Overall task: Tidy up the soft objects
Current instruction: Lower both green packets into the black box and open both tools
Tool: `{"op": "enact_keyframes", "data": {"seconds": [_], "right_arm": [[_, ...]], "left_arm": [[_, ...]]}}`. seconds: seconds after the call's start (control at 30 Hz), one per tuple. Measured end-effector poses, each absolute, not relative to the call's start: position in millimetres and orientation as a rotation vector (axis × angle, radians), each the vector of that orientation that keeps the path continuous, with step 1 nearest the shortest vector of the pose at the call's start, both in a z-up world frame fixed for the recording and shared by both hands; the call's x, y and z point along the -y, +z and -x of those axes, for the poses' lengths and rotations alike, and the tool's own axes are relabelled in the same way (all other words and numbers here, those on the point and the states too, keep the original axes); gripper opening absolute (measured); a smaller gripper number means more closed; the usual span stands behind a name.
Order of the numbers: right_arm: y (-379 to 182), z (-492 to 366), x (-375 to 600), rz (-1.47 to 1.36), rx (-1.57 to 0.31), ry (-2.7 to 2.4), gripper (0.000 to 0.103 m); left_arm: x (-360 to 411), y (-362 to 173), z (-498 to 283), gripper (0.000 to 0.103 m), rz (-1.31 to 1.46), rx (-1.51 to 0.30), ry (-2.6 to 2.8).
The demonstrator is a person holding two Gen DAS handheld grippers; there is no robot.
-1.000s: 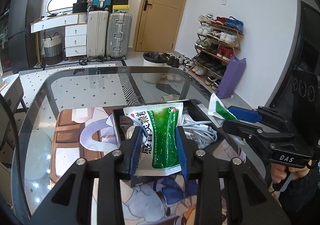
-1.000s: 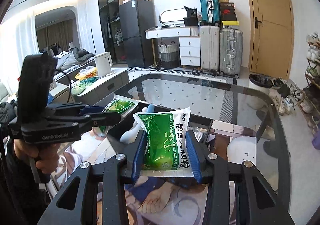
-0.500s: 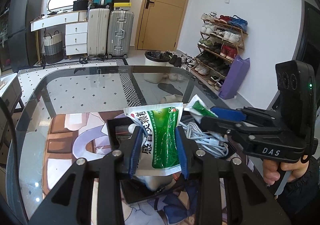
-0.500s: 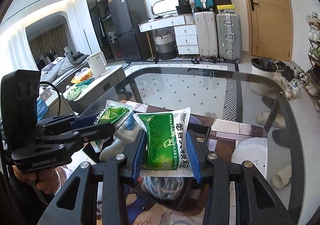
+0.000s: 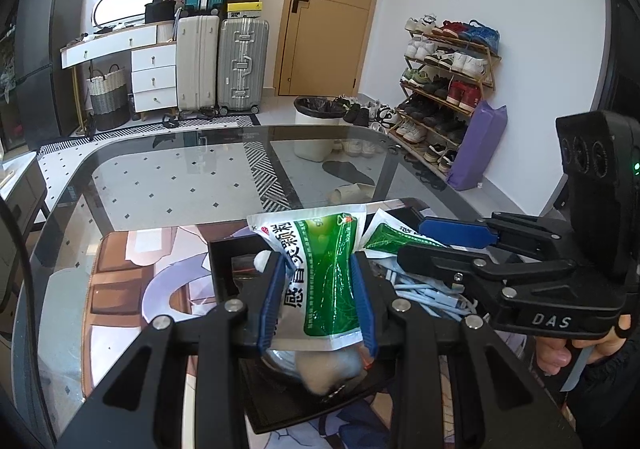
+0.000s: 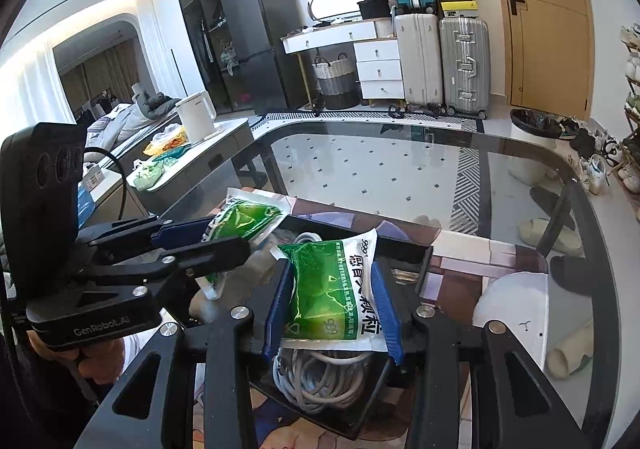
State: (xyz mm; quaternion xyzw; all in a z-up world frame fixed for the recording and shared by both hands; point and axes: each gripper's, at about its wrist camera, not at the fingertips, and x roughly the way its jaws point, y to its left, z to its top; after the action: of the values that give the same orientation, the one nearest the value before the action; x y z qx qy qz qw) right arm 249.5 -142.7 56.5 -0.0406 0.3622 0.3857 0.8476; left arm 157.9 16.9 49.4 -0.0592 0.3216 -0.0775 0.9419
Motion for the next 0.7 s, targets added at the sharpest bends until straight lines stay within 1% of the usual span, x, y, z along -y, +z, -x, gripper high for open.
{"op": "enact_keyframes", "data": {"seconds": [0.33,0.47,0.5,0.53,0.57,0.67,0.7], "right_arm": [[52.0,-245.4,126.7,0.113,-0.796,0.803,0.040],[52.7,-241.5,121.1,0.175,-0.772,0.790,0.041],[52.9,-240.8,120.1,0.188,-0.769,0.789,0.042],[54.0,-239.3,119.7,0.207,-0.758,0.779,0.049],[53.8,-239.1,120.0,0.214,-0.752,0.773,0.051],[57.5,-234.7,125.6,0.219,-0.731,0.773,0.054],[59.1,-231.9,128.6,0.224,-0.720,0.765,0.060]], "left_arm": [[-14.8,47.9,-160.1,0.032,0.115,-0.653,-0.152],[-13.7,47.7,-159.7,0.032,0.103,-0.649,-0.149],[-12.6,47.9,-160.2,0.032,0.100,-0.649,-0.149],[-12.1,47.8,-159.9,0.032,0.098,-0.649,-0.147],[-11.8,47.8,-159.5,0.032,0.097,-0.649,-0.147],[-11.3,47.9,-158.9,0.032,0.093,-0.649,-0.148],[-11.4,47.9,-158.9,0.032,0.091,-0.649,-0.149]]}}
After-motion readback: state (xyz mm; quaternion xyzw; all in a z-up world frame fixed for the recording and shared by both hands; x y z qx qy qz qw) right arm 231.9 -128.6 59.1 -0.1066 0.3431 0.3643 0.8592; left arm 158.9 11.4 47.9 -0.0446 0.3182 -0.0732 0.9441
